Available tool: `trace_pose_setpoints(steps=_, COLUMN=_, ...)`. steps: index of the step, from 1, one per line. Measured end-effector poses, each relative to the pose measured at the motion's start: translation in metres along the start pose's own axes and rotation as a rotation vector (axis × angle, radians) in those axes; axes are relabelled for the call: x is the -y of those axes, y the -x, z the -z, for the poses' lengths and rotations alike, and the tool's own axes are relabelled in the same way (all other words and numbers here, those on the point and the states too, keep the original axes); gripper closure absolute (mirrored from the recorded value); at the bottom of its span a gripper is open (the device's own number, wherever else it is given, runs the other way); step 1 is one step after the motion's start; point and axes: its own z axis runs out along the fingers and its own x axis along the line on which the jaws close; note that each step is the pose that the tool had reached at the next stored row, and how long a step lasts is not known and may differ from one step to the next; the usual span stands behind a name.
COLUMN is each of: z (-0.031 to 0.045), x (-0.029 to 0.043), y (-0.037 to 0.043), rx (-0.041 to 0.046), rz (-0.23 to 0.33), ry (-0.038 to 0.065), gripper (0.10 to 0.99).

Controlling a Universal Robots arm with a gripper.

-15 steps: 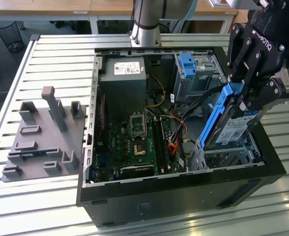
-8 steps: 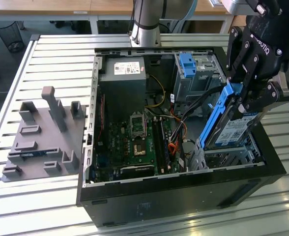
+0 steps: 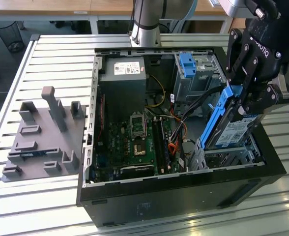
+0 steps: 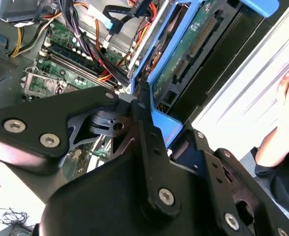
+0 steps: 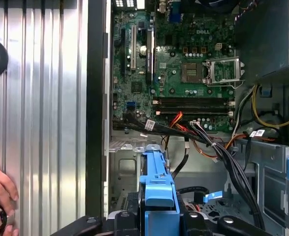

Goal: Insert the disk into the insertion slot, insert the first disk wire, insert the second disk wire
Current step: 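Insert the disk into the insertion slot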

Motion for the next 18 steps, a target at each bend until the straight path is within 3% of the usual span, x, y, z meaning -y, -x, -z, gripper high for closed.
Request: trace_pose_setpoints(steps=18, z=-0.0214, x=0.0002, y=0.0000, rx=-0.0001, rz=0.000, ry=0.000, gripper=0.722)
